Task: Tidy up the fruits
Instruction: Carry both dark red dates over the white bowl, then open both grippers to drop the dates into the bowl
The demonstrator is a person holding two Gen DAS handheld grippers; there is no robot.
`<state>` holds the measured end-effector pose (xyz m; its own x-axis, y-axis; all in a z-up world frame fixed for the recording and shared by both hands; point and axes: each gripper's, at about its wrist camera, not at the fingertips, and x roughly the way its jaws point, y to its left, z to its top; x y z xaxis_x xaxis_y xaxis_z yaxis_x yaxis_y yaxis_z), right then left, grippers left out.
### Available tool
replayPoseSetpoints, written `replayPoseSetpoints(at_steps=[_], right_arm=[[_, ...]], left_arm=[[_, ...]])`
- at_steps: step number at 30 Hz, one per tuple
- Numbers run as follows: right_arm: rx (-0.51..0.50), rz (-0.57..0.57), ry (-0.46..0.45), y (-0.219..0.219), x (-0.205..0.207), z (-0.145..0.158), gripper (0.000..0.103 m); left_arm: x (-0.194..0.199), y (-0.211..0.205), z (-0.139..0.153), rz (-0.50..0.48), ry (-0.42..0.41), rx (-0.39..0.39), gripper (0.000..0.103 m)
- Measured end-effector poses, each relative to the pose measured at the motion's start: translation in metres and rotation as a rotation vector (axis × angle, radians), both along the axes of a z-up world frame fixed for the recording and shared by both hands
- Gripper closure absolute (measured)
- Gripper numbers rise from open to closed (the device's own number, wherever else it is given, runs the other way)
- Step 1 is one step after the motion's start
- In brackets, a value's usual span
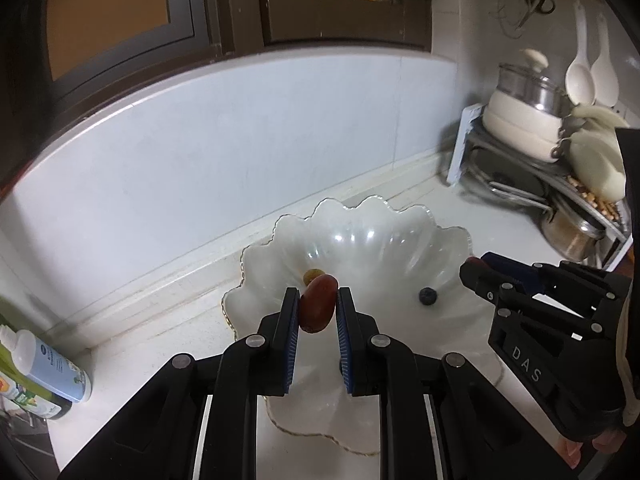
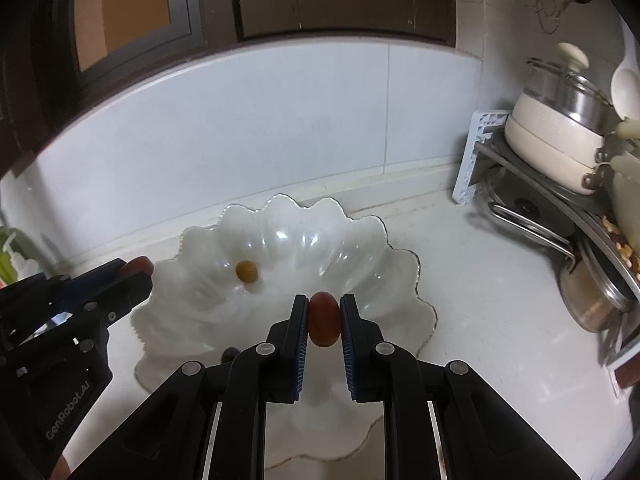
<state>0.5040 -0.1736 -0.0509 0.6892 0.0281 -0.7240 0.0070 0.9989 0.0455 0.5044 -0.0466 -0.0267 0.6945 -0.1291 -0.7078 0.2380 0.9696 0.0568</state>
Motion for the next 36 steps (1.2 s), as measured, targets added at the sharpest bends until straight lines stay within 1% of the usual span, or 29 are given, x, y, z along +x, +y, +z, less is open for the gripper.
replayPoseSetpoints(at_steps=[3,10,13,15,20,26,28,29,30,32,36], right_arm=[[-0.002,0.007,0.034,-0.001,0.013,-0.009,0.086],[0.034,0.032,0.110,-0.001,0.037,-0.025,0.086],[0.035,0.037,0.134,-0.002,0.045,-0.030,0.086],[0.037,0.043,0.153,-0.001,0.050,-0.033,0.085],[0.010,0.057,0.193,0.002,0.061,-0.042,0.085],[0.011,0.063,0.229,0.002,0.069,-0.049,0.085],[-0.004,0.063,0.227,0.003,0.071,-0.049,0.085],[-0.004,0.064,0.231,0.003,0.071,-0.049,0.084],[0.001,0.064,0.239,0.002,0.071,-0.050,0.084],[0.017,0.061,0.252,0.001,0.072,-0.051,0.081],[0.018,0.058,0.253,0.000,0.069,-0.049,0.080]], left_arm=[[0.009,0.000,-0.008,0.007,0.030,0.005,0.084],[0.032,0.001,-0.027,0.026,0.103,-0.019,0.084],[0.043,0.002,-0.036,0.034,0.150,-0.027,0.084],[0.048,0.002,-0.040,0.039,0.165,-0.023,0.084],[0.058,0.002,-0.050,0.061,0.193,0.014,0.084],[0.066,0.001,-0.056,0.083,0.207,0.019,0.083],[0.067,0.000,-0.057,0.086,0.208,0.026,0.075],[0.067,0.000,-0.057,0.090,0.209,0.030,0.066],[0.067,0.000,-0.056,0.093,0.206,0.029,0.062],[0.066,0.001,-0.054,0.097,0.200,0.026,0.062],[0.063,0.002,-0.049,0.104,0.189,0.045,0.062]])
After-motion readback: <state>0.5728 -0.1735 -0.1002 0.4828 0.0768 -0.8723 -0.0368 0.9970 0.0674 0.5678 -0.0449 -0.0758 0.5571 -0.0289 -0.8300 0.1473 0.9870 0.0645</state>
